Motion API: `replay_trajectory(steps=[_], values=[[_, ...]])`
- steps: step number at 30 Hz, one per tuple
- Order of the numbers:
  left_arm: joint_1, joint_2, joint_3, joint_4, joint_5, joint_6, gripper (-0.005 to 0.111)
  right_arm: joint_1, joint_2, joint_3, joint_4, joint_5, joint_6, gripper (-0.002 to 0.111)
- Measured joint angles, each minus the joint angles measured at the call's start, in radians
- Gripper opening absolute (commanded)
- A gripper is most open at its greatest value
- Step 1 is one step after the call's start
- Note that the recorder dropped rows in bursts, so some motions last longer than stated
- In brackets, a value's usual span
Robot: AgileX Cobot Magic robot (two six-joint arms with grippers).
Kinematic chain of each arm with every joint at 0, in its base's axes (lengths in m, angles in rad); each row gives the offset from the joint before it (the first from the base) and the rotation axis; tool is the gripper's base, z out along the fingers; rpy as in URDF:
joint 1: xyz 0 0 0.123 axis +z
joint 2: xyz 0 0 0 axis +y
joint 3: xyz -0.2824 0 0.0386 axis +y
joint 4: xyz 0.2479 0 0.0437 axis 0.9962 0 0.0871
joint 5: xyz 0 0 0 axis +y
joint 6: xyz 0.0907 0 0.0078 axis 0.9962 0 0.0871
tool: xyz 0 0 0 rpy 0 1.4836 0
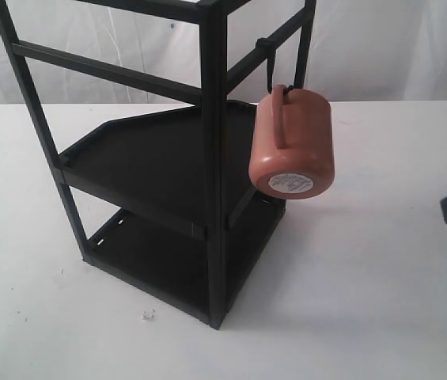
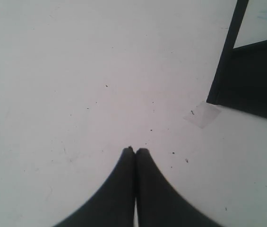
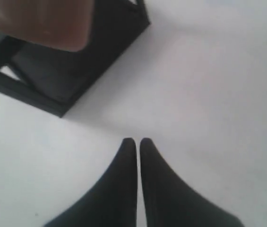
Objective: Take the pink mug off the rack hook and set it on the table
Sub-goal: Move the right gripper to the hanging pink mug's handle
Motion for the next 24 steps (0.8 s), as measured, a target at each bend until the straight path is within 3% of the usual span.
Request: replay_trajectory(steps=[7, 15, 24], values=[[0.0, 0.0, 0.0, 0.0, 0.0, 0.0, 0.0, 0.161, 0.078, -0.156, 0.044, 0.088, -0.053, 0.0], [0.0, 0.0, 0.0, 0.0, 0.0, 0.0, 0.0, 0.307, 0.137, -0.222, 0.045, -0.121, -0.171, 0.001], [0.0, 0.0, 0.0, 0.0, 0.0, 0.0, 0.0, 0.327, 0.307, -0.259, 0.132, -0.204, -0.239, 0.031]])
